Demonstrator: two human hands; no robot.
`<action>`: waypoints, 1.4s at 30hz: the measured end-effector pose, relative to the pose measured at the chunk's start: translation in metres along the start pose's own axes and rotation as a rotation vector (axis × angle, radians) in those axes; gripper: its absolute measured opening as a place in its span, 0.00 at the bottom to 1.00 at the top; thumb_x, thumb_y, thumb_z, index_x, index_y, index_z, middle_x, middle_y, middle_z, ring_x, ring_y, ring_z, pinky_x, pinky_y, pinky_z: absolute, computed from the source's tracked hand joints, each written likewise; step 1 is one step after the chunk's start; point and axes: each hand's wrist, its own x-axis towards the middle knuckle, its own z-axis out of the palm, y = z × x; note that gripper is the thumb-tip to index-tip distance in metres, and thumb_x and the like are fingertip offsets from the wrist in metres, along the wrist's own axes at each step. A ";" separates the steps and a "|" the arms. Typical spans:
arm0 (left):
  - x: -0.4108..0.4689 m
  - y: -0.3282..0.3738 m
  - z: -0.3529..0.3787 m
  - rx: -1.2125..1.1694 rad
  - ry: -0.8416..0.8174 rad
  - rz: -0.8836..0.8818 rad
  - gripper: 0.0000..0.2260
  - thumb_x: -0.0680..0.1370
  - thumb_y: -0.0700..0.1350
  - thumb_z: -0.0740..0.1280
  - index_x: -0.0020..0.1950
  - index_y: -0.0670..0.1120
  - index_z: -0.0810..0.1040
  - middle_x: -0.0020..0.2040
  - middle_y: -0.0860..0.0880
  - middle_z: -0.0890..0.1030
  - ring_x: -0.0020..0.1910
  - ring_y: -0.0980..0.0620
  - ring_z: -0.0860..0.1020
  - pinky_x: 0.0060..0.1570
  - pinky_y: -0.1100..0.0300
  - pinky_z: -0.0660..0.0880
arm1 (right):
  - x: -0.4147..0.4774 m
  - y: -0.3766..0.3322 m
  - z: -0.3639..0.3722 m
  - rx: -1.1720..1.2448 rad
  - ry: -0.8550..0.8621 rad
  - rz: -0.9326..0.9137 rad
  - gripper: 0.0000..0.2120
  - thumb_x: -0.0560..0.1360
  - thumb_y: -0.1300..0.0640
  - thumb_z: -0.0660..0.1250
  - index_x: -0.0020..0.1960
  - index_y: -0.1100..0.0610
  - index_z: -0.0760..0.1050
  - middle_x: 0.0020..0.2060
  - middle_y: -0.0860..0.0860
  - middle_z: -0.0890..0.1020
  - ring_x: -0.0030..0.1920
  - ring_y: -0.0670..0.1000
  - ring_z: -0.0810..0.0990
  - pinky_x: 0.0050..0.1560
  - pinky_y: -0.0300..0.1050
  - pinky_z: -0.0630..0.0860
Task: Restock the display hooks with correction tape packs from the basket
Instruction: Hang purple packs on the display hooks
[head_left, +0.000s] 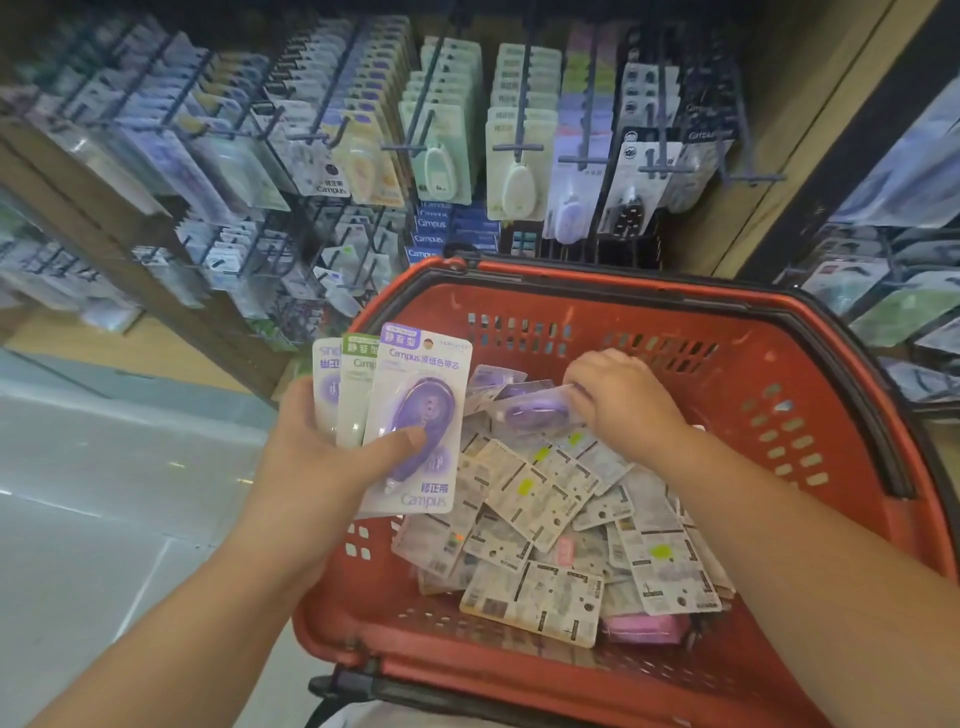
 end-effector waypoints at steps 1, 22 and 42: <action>0.001 0.000 0.001 -0.002 -0.004 0.005 0.32 0.60 0.44 0.82 0.62 0.51 0.76 0.54 0.50 0.88 0.52 0.46 0.88 0.54 0.39 0.83 | -0.003 -0.004 -0.011 0.112 0.013 0.045 0.05 0.82 0.54 0.63 0.48 0.52 0.75 0.43 0.48 0.79 0.49 0.56 0.77 0.46 0.49 0.68; -0.015 -0.006 0.043 -0.140 -0.462 -0.052 0.37 0.60 0.49 0.80 0.67 0.44 0.76 0.59 0.43 0.87 0.51 0.49 0.86 0.42 0.60 0.81 | -0.042 -0.093 -0.100 0.919 0.164 0.098 0.12 0.76 0.56 0.75 0.41 0.58 0.73 0.36 0.47 0.80 0.38 0.43 0.76 0.45 0.45 0.72; 0.001 0.024 -0.028 -0.064 -0.123 0.086 0.29 0.60 0.33 0.80 0.59 0.49 0.82 0.48 0.49 0.89 0.43 0.50 0.88 0.33 0.61 0.81 | 0.037 -0.027 0.038 -0.031 -0.283 0.257 0.24 0.77 0.52 0.70 0.73 0.47 0.71 0.66 0.51 0.77 0.65 0.59 0.74 0.61 0.54 0.75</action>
